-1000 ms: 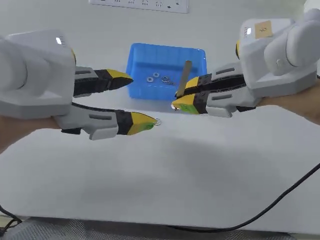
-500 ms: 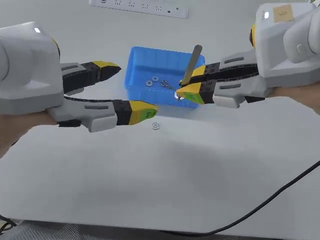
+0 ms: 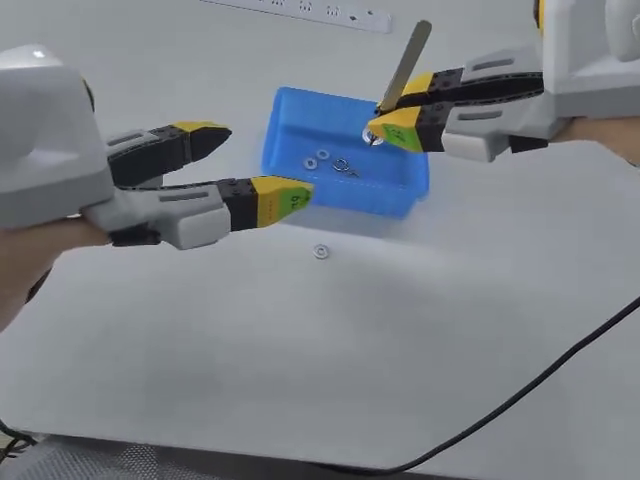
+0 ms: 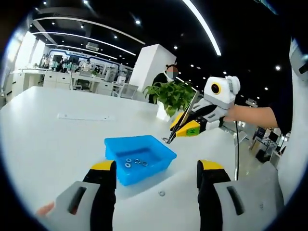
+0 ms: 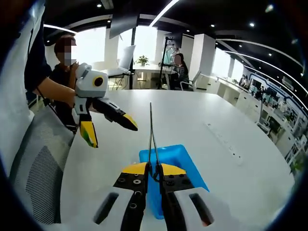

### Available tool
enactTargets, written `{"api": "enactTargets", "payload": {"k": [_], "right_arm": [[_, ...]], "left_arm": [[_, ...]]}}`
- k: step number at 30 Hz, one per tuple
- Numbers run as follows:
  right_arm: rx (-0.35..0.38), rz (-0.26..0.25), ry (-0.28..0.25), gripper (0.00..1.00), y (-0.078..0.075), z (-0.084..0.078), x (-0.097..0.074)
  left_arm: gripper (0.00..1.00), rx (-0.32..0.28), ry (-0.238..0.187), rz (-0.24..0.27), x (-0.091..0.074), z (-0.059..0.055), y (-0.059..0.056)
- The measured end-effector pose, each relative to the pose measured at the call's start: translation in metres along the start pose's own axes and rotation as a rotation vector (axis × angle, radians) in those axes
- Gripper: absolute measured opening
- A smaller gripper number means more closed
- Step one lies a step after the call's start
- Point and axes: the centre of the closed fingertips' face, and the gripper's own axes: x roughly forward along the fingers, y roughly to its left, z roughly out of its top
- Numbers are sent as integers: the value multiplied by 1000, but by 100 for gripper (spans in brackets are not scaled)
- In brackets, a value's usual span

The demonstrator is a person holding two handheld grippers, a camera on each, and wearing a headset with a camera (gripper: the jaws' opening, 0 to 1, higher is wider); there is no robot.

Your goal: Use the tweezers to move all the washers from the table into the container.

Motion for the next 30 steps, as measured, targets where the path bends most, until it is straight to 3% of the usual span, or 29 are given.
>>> {"api": "enactTargets", "payload": {"k": [12,30], "right_arm": [[26,-19,56,10,-33,-29,29],[56,-18,106,10,-45,-67,60]], "left_arm": [[70,-32,18,31,-4,-11,11],[69,-33,35,72,-5,-15,21]]}}
